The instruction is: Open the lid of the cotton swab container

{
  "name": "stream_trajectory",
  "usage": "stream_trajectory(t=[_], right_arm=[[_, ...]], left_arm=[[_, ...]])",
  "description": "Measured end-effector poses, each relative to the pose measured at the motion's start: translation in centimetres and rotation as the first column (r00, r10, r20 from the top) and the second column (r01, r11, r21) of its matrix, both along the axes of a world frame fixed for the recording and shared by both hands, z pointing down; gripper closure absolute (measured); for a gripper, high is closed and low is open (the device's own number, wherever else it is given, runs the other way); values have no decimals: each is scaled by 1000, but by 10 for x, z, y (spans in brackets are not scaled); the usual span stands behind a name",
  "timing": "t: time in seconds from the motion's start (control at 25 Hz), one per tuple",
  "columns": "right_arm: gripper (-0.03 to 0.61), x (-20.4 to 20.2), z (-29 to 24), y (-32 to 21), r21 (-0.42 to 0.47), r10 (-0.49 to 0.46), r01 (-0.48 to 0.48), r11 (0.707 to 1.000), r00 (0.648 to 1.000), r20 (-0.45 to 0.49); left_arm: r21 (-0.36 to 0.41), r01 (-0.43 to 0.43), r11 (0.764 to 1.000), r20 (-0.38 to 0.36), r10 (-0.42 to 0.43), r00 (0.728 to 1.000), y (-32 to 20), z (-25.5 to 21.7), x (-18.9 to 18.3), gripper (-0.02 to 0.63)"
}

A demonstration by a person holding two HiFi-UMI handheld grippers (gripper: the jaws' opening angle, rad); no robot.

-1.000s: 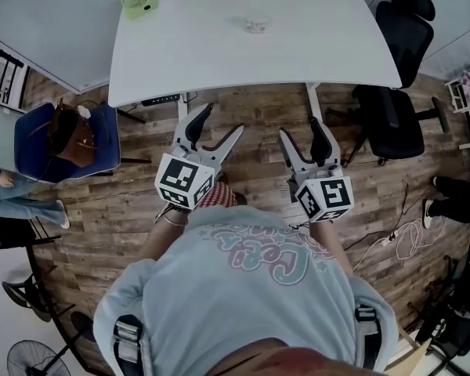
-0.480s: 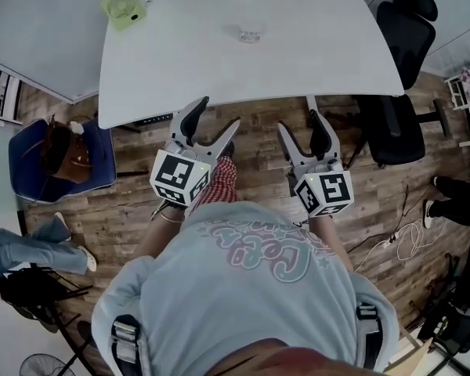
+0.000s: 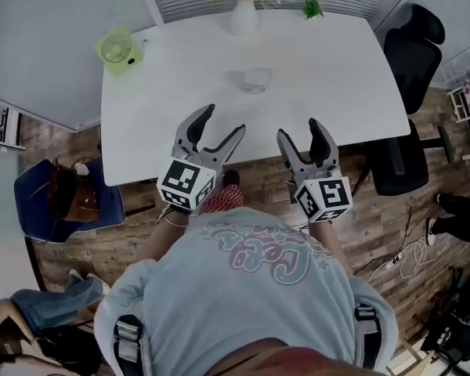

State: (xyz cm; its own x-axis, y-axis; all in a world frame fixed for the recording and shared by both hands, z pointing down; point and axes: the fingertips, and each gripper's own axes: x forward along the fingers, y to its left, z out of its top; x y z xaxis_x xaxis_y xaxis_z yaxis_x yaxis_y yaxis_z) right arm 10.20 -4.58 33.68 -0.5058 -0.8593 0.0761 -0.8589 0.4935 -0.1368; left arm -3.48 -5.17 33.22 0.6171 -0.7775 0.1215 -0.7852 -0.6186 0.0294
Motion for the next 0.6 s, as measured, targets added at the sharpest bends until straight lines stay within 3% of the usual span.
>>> stream_trajectory(t=[0.36, 0.6], right_arm=[[272, -23, -13, -98, 11, 21, -21, 1000, 1000, -2], [272, -25, -9, -132, -5, 52, -52, 999, 999, -8]], left_arm=[[6, -37, 999, -5, 37, 999, -102, -12, -20, 328], [-7, -75, 997, 1, 75, 997, -137, -9, -19, 328]])
